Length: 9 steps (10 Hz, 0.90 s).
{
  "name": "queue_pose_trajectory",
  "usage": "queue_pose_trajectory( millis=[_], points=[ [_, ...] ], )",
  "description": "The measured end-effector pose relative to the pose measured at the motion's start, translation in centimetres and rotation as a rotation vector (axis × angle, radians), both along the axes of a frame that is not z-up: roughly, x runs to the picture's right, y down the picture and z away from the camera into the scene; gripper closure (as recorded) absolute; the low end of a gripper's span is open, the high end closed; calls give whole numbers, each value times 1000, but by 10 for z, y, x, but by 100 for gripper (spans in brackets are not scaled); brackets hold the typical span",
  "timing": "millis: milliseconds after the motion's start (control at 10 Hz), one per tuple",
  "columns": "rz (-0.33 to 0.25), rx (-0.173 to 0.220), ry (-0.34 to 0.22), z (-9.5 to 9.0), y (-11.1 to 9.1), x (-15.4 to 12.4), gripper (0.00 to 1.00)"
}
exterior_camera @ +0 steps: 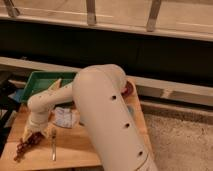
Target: Place grapes in table surface
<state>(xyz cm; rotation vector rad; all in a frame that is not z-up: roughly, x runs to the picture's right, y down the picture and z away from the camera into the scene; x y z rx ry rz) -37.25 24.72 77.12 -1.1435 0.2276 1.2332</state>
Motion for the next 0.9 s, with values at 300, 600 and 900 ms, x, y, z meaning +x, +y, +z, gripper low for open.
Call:
queue_pose_trajectory(
  millis=[300,600,900],
  points=[
    [11,9,24,0,-2,1,88],
    [35,37,42,-4,-10,7,100],
    [116,94,37,-16,-38,26,100]
  ],
)
